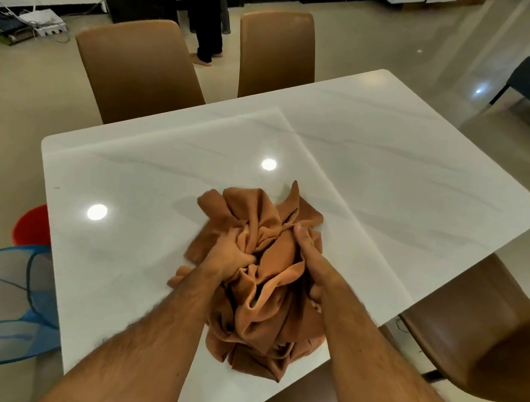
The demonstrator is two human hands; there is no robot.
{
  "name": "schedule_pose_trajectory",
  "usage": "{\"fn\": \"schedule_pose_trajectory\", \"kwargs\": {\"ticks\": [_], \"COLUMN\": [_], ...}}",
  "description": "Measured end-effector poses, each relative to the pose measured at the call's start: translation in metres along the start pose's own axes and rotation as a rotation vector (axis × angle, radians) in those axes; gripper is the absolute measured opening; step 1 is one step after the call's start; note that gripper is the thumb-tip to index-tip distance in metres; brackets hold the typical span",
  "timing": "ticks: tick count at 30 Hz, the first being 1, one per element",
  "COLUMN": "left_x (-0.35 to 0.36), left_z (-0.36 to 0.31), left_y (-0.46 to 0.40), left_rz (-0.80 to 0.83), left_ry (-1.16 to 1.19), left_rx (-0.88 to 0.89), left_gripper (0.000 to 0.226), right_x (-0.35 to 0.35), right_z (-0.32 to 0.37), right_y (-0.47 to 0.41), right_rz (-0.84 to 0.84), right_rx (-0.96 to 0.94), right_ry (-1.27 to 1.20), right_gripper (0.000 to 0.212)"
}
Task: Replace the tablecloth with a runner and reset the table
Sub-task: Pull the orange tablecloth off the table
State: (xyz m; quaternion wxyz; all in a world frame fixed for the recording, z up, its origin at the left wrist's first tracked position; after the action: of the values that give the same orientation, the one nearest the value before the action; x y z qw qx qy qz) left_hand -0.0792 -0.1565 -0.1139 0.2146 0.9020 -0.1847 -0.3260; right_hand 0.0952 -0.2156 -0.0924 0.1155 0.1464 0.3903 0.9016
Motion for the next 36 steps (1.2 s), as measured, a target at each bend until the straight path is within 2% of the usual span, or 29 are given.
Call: {"fn": "schedule_pose_trajectory", "kwargs": {"ticks": [3,4,6,9,12,14,15,16,18,19,20,23,24,25,26,27,31,33,36], "left_x": [-0.001,-0.002,-0.011,-0.026,-0.022,-0.01,-0.006,-0.006,-0.008,-0.01,-0.011,-0.019,-0.021,-0.02,-0.019,-0.016,0.001,0.006,0.007], "left_z": [-0.028,-0.038,-0.054,-0.069,-0.058,-0.041,-0.034,-0.028,-0.013,-0.01,-0.008,-0.019,-0.02,-0.022,-0.023,-0.025,-0.033,-0.027,-0.007], "left_y": [0.019,0.025,0.035,0.04,0.043,0.05,0.055,0.058,0.051,0.047,0.04,0.027,0.024,0.023,0.022,0.02,0.015,0.01,0.006], "left_rz": [-0.07,-0.099,-0.166,-0.255,-0.195,-0.131,-0.127,-0.145,-0.21,-0.249,-0.286,-0.39,-0.423,-0.423,-0.4,-0.338,-0.086,-0.056,-0.104], "left_ry": [-0.05,-0.041,-0.015,-0.032,-0.066,-0.092,-0.047,0.065,0.361,0.424,0.424,0.345,0.254,0.139,0.043,-0.016,0.027,0.013,-0.077], "left_rx": [0.236,0.315,0.427,0.524,0.592,0.662,0.638,0.532,0.116,-0.029,-0.071,-0.008,-0.028,-0.064,-0.106,-0.13,-0.128,-0.14,-0.118], "left_gripper": [0.048,0.043,0.05,0.054,0.055,0.05,0.047,0.051,0.067,0.064,0.058,0.027,0.043,0.073,0.099,0.114,0.119,0.126,0.137], "right_x": [0.01,0.012,0.017,0.028,0.028,0.024,0.023,0.021,0.02,0.02,0.021,0.024,0.024,0.023,0.022,0.021,0.026,0.025,0.019], "right_z": [0.007,0.012,0.026,0.042,0.035,0.019,0.01,0.0,-0.015,-0.02,-0.024,-0.026,-0.027,-0.027,-0.028,-0.03,-0.031,-0.028,-0.023], "right_y": [-0.003,-0.003,0.001,0.006,0.005,0.005,0.009,0.01,0.01,0.01,0.01,0.018,0.019,0.018,0.017,0.016,0.017,0.015,0.013], "right_rz": [0.053,0.059,0.06,0.068,-0.061,-0.143,-0.182,-0.227,-0.291,-0.308,-0.326,-0.358,-0.356,-0.351,-0.343,-0.332,-0.328,-0.289,-0.084], "right_rx": [-0.135,-0.193,-0.337,-0.495,-0.533,-0.597,-0.629,-0.649,-0.675,-0.68,-0.691,-0.729,-0.732,-0.727,-0.713,-0.704,-0.715,-0.732,-0.647], "right_ry": [0.027,0.046,0.087,0.045,0.067,0.163,0.205,0.231,0.285,0.321,0.36,0.458,0.48,0.501,0.523,0.549,0.679,0.709,0.603], "right_gripper": [0.088,0.089,0.087,0.073,0.068,0.056,0.051,0.048,0.041,0.039,0.04,0.05,0.055,0.059,0.061,0.063,0.059,0.06,0.064]}}
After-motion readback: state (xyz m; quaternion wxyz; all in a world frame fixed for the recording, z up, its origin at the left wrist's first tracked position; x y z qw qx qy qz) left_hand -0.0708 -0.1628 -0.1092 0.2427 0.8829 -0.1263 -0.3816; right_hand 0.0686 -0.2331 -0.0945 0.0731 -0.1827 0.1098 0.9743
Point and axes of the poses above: each hand's wrist, its own y-axis away from the middle knuckle, its own x-axis out of the palm, z = x × y, the point moved 5 cm from there along -y, towards the middle knuckle, and after that the axes turned 4 degrees about -y, right-handed, at the moved point
